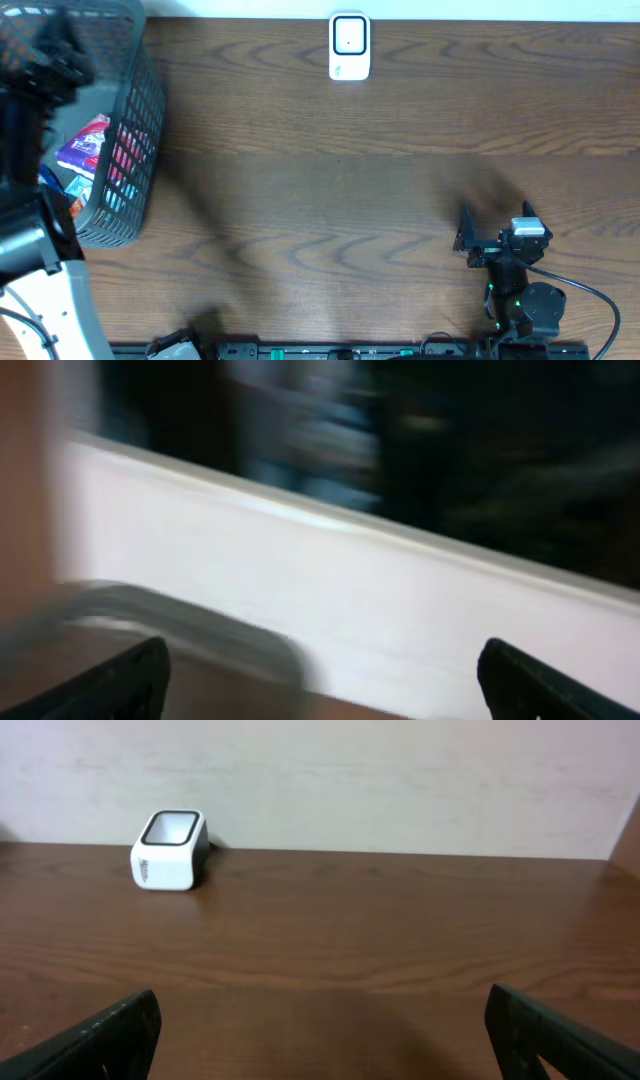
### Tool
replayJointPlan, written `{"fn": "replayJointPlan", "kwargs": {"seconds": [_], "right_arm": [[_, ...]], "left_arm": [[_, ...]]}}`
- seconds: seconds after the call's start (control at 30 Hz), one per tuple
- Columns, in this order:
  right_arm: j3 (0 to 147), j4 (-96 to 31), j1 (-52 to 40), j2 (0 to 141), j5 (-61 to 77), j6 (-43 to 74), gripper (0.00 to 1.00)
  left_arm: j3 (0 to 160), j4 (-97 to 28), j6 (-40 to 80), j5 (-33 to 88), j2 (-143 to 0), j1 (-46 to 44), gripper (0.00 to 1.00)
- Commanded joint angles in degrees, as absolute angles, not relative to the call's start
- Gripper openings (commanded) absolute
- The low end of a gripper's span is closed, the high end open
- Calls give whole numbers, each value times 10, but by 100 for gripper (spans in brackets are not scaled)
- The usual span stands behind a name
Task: Scan the item barcode
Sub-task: 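Raise the left gripper and reach into the grey basket, then grasp the pink-purple box in the basket with the left gripper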
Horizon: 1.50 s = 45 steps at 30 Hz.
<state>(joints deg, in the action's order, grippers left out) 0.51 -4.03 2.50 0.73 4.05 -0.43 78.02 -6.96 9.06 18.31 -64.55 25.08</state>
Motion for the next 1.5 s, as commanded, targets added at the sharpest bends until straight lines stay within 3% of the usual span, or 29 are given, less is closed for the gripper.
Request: {"fn": "replayJointPlan", "kwargs": {"seconds": [0.0, 0.37, 0.53, 0.67, 0.83, 1.03, 1.37, 1.47], "right_arm": [[4, -41, 28, 5, 42, 4, 99], [4, -41, 28, 5, 42, 4, 99], [4, -41, 28, 5, 42, 4, 99], [4, -41, 28, 5, 42, 4, 99], [4, -41, 28, 5, 42, 4, 99], [4, -41, 28, 5, 42, 4, 99], [4, -41, 28, 5, 42, 4, 99], [4, -41, 28, 5, 42, 4, 99]], "left_arm": [[820, -82, -58, -62, -677, 253, 98], [842, -171, -53, -260, -837, 254, 98], [842, -172, -53, -260, -884, 254, 98], [842, -201, -53, -193, -894, 262, 98], [842, -243, -16, -9, -902, 310, 98], [842, -278, 133, -4, -925, 361, 98], [834, -347, 180, 91, -933, 362, 98], [832, -381, 203, 54, -934, 356, 98]]}}
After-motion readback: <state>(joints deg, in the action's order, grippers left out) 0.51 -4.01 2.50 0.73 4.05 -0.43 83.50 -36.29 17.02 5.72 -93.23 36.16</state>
